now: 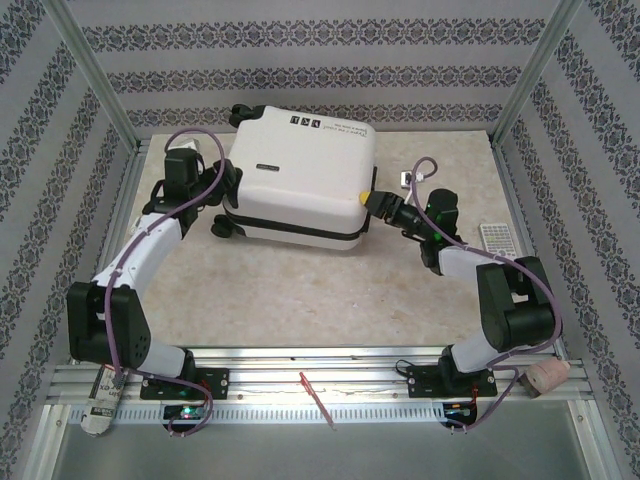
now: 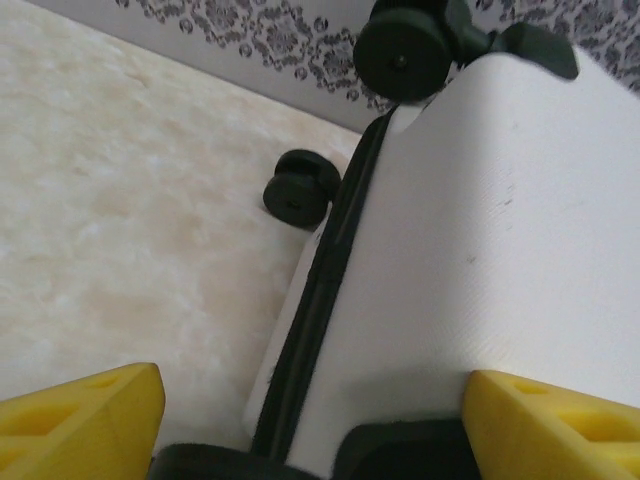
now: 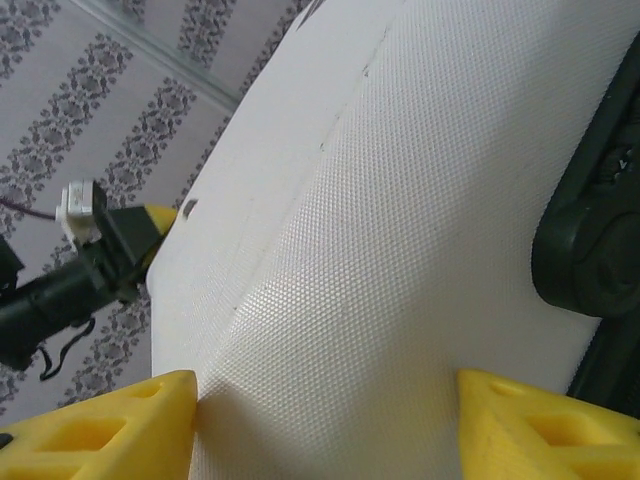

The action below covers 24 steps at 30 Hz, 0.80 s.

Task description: Pack the luggage

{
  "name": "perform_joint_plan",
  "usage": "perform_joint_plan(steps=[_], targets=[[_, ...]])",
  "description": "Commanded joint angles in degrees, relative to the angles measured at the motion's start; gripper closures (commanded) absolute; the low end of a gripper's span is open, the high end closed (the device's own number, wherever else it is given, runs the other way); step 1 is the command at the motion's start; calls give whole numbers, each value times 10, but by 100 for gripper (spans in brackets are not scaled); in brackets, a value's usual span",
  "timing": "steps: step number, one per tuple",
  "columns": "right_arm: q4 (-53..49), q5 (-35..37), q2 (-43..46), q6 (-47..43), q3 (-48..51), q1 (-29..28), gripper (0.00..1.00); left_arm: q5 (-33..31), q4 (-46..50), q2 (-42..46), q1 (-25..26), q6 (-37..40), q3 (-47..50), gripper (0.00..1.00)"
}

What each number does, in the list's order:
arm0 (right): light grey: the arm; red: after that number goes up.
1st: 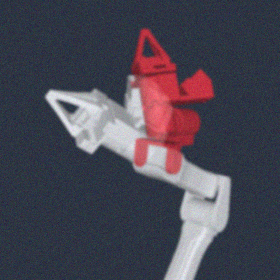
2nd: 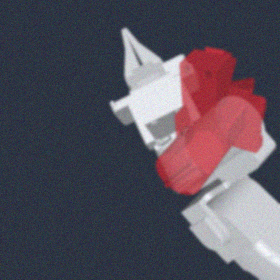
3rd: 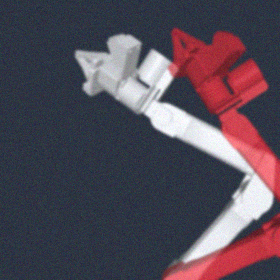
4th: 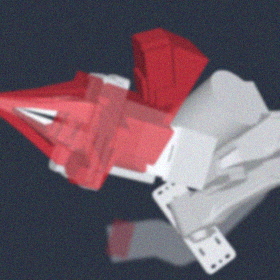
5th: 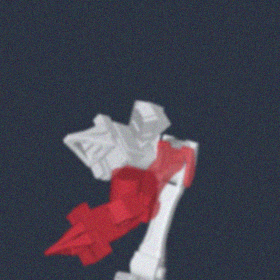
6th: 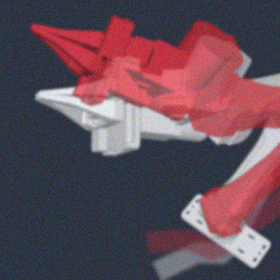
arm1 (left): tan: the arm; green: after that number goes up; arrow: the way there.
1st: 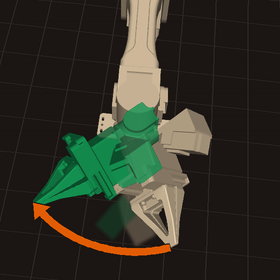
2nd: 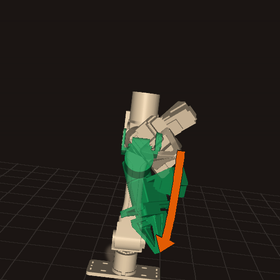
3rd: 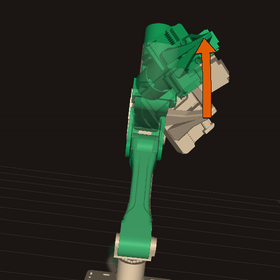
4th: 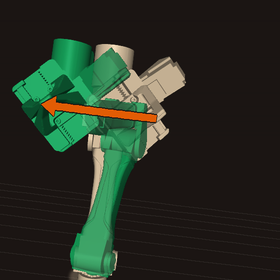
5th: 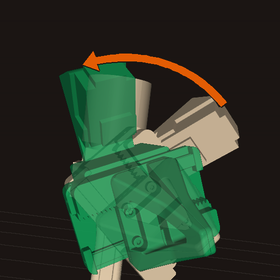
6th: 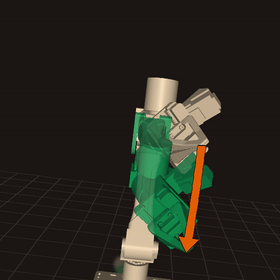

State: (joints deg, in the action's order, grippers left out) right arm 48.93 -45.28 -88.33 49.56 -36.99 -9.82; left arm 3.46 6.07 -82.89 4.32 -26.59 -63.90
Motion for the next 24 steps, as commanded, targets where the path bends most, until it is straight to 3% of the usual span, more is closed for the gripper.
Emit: perform_joint_plan(steps=[1, 11, 15, 24], targets=[[-42, -147, 5, -18, -3, -71, 37, 61, 49, 9, 21, -23, -24, 20], [-42, -154, -38, -17, -35, -71, 34, -16, 174, 152, 7, -84, 18, 17], [-41, -152, -39, -20, -31, -71, 34, -75, 207, 202, 5, -89, 45, 15], [-50, -155, -30, -26, -27, -72, 31, -49, 209, 121, -35, -100, 21, 14]])
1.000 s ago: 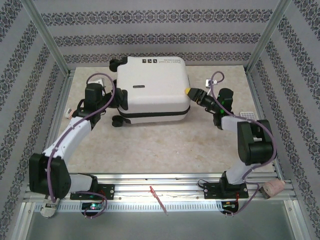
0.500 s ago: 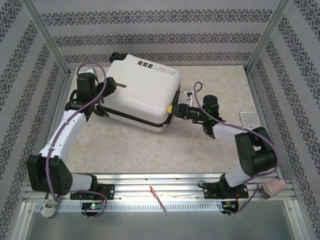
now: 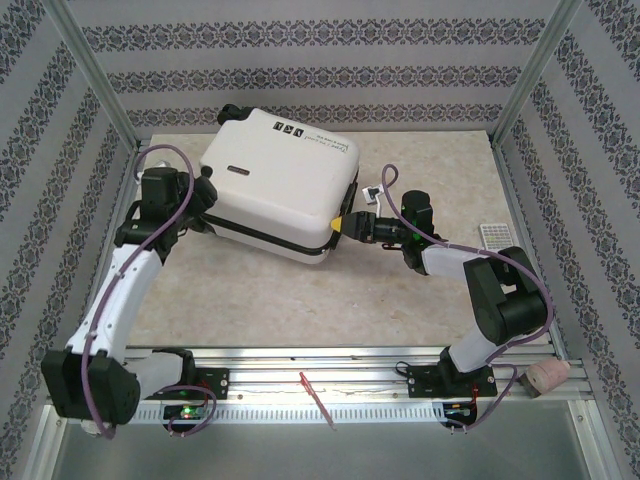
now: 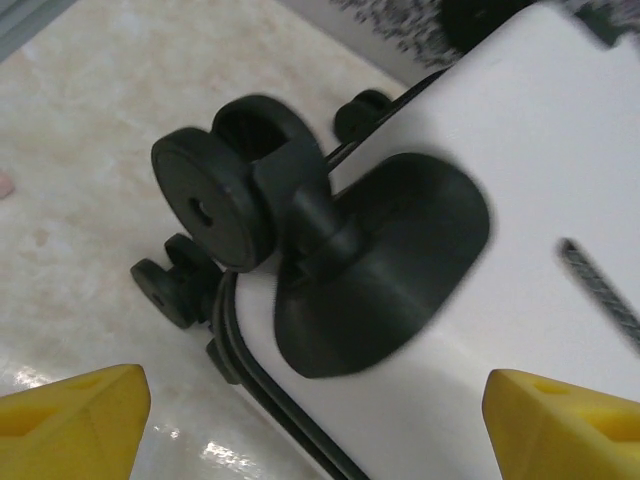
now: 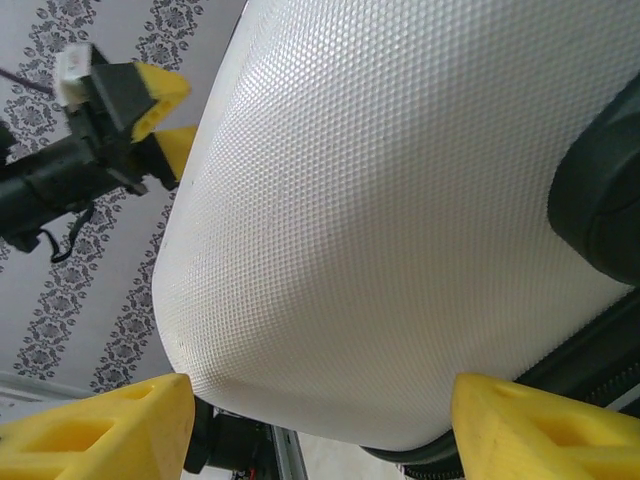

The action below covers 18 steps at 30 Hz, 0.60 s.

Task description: Pack the luggage

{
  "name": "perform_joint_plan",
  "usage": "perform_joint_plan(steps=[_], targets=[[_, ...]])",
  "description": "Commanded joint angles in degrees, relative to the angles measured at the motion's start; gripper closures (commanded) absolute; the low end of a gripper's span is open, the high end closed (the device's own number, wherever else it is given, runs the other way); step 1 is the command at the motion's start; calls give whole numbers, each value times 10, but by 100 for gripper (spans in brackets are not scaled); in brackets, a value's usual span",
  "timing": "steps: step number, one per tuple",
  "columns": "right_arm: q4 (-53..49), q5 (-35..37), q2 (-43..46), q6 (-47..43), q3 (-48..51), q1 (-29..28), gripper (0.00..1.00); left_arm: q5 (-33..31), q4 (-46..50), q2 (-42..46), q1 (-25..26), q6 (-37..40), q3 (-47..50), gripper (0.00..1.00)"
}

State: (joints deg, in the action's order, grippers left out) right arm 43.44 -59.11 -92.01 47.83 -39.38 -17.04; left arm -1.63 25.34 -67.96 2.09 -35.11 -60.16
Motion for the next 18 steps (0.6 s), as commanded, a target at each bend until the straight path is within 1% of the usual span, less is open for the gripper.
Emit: perform_joint_plan(steps=[1, 8, 13, 18], targets=[[2, -15, 10, -11, 0, 0, 31, 3, 4, -38, -17, -20, -18, 14], [-6, -12, 26, -24, 16, 0, 31, 19, -73, -84, -51, -54, -32, 14], [-12, -12, 35, -30, 23, 0, 31, 60, -116, -111, -84, -78, -38, 14], [-31, -9, 42, -40, 25, 0, 31, 101, -153, -102, -109, -90, -35, 14]])
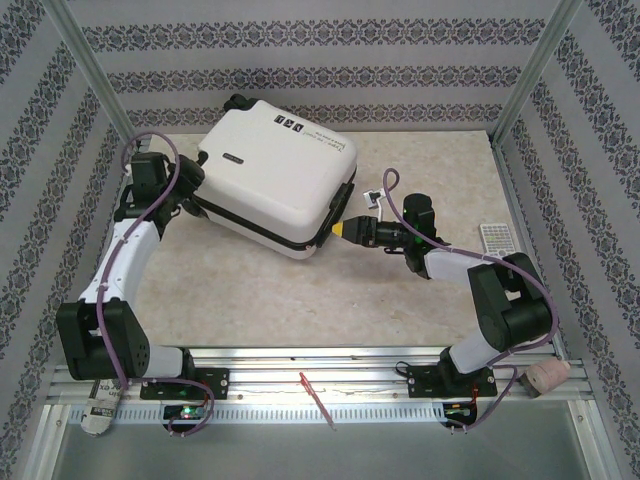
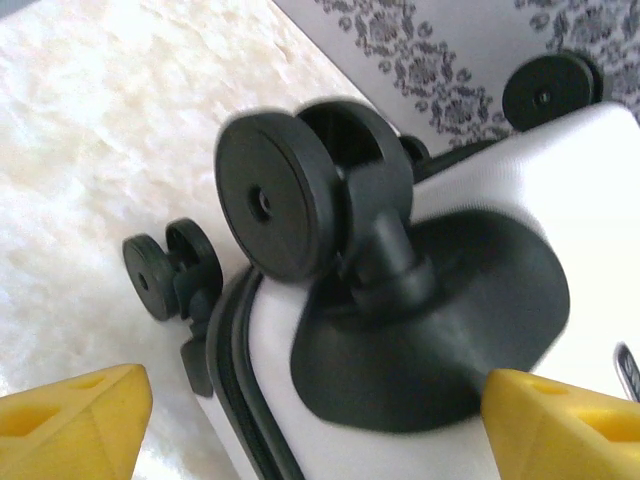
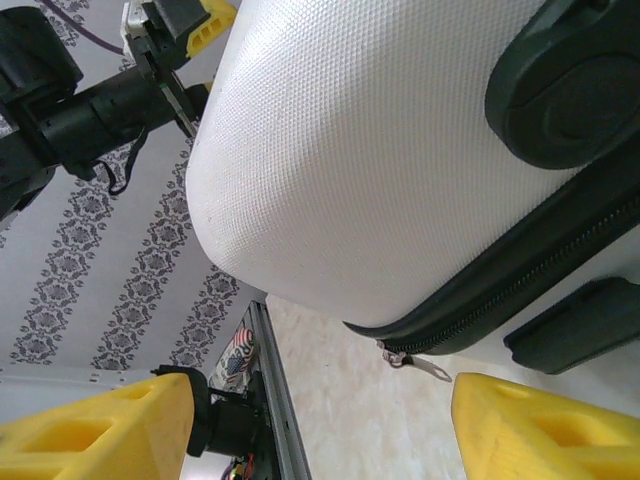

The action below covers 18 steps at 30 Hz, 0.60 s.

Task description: Pack the luggage

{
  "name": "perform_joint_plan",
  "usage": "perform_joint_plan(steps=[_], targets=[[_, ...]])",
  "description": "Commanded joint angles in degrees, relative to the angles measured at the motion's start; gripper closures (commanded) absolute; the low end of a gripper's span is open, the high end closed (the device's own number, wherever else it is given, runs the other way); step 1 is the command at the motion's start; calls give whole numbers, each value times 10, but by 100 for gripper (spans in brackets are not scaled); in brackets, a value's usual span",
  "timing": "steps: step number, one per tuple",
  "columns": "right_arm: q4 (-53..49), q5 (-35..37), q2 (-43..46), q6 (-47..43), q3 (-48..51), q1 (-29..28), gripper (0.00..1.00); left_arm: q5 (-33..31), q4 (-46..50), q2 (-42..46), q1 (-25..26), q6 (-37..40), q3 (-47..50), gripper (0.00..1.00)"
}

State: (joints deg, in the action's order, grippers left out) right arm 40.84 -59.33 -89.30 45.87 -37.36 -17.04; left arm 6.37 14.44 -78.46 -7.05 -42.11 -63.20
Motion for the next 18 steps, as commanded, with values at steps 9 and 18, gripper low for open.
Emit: perform_joint_plan(steps=[9, 18], targets=[[-6, -5, 12, -22, 8, -3, 31, 83, -76, -48, -45, -35, -43, 13], [-18, -1, 24, -33, 19, -4, 31, 118, -80, -182, -49, -46, -153, 16]])
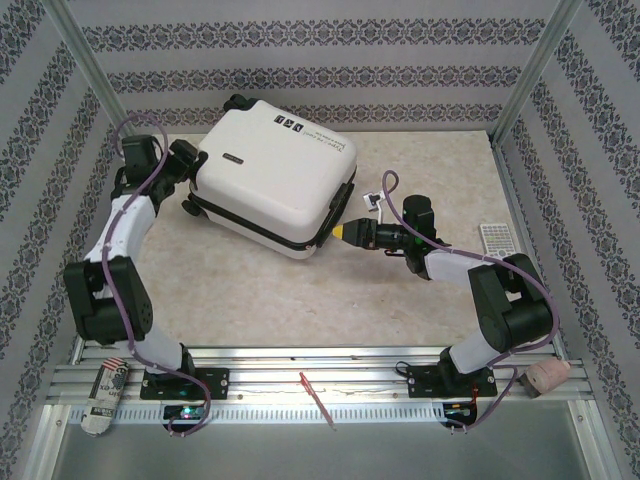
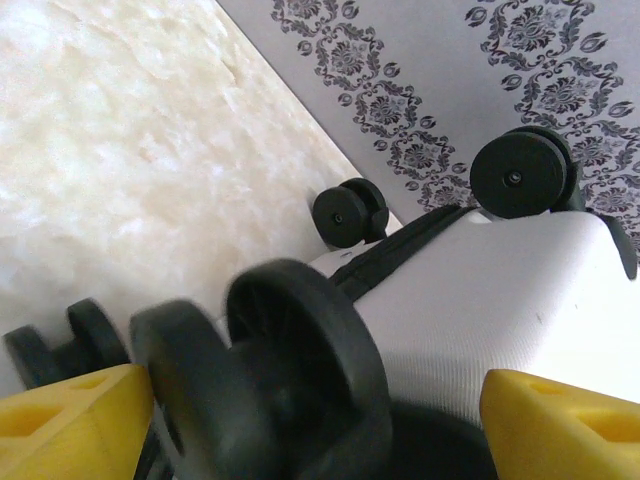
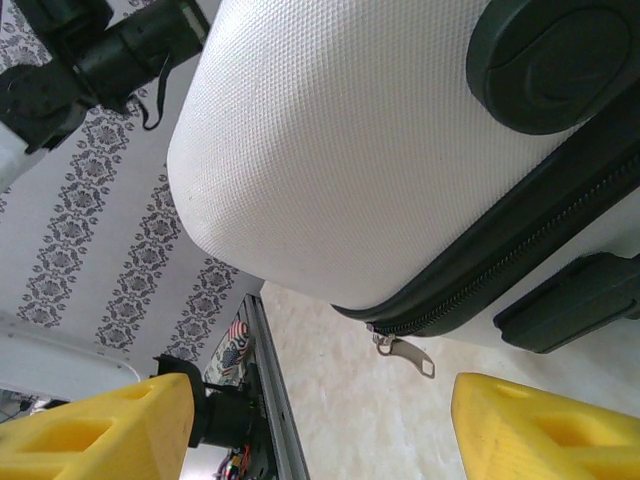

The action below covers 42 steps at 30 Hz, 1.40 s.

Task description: Pack the luggage

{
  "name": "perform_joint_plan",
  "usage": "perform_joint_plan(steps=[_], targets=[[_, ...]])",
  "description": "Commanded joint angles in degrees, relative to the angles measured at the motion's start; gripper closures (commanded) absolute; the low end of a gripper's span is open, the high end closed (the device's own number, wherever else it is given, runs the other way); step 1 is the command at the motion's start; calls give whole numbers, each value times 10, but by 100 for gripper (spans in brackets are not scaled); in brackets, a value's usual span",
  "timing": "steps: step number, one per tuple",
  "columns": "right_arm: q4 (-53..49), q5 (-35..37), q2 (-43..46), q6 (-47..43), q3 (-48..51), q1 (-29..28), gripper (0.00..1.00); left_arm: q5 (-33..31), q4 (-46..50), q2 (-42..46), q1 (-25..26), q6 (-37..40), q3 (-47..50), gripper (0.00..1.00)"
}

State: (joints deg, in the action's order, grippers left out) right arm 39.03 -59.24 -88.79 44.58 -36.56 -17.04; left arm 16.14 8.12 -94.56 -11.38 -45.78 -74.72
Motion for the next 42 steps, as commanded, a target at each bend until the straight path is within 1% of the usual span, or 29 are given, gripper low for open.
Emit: perform_joint_plan(steps=[1, 4, 6, 8, 11, 14, 16, 20, 21, 24, 26, 30, 34, 38, 42], targets=[[-4, 2, 22, -24, 15, -5, 31, 25, -14, -33, -5, -9, -51, 18], [-30, 14, 31, -52, 20, -12, 31, 39, -19, -57, -6, -14, -68, 26], [-68, 33, 41, -85, 20, -21, 31, 49, -25, -64, -6, -19, -72, 31], [-116, 66, 53, -128, 18, -35, 31, 55, -26, -65, -5, -22, -70, 40], [-137, 128, 70, -171, 28, -59, 31, 60, -40, -54, -5, -28, -50, 53], [-137, 218, 84, -206, 49, -85, 33, 59, -50, -40, -6, -32, -28, 67], [-130, 281, 92, -240, 64, -114, 34, 59, -58, -29, -5, -39, -12, 75], [-102, 385, 78, -307, 77, -174, 38, 56, -81, -3, -5, -56, 19, 81], [-83, 400, 71, -322, 82, -185, 38, 50, -81, 3, -5, -58, 24, 83], [11, 434, 40, -359, 105, -209, 42, 45, -81, 9, -5, -59, 31, 86], [83, 446, 11, -372, 117, -212, 45, 45, -81, 7, -5, -58, 33, 87], [150, 454, -50, -398, 111, -212, 49, 54, -82, -1, -5, -61, 31, 89], [189, 435, -88, -408, 93, -213, 49, 58, -81, -5, -5, -61, 27, 89], [215, 409, -108, -400, 81, -213, 49, 59, -74, -11, -5, -59, 18, 90], [219, 400, -104, -396, 78, -218, 50, 59, -71, -14, -5, -58, 13, 90]])
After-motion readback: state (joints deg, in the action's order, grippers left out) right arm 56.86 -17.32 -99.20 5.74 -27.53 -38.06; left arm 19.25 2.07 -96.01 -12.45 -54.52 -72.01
